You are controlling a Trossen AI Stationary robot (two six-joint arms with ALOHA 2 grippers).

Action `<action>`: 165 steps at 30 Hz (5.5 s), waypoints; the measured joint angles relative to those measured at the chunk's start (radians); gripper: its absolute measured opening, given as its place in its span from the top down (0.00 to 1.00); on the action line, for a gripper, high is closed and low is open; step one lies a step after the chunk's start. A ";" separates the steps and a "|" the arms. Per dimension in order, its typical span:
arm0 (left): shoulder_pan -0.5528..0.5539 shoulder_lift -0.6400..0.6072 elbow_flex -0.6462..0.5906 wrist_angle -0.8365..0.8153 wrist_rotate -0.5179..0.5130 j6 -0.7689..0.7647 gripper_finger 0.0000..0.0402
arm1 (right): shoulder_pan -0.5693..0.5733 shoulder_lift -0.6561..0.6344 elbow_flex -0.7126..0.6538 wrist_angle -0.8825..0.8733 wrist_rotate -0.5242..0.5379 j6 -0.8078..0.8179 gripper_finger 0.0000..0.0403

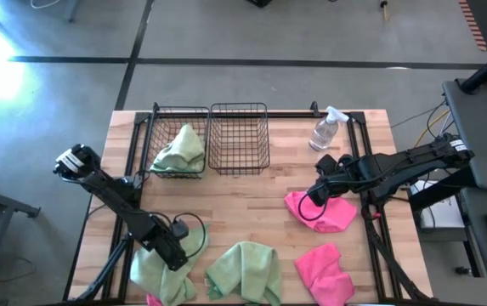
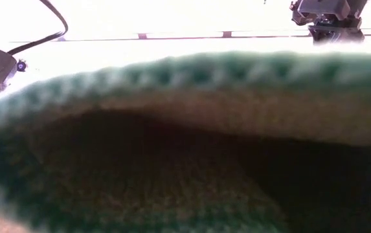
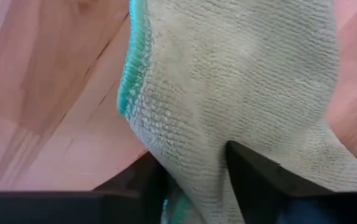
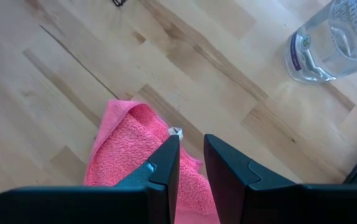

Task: Sort microfiber towel by color & place in baskets
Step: Put the green microfiber cloth into the left wire basket

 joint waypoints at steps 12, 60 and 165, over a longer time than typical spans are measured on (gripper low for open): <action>0.000 0.000 0.000 0.000 -0.001 0.000 0.93 | 0.000 0.000 -0.037 0.099 0.006 0.000 0.83; -0.109 -0.028 0.536 -0.606 0.039 0.049 0.98 | 0.000 0.000 -0.091 0.104 0.006 0.041 0.83; -0.199 0.110 0.248 0.004 0.035 -0.080 0.70 | 0.000 0.000 -0.092 0.149 0.004 0.043 0.83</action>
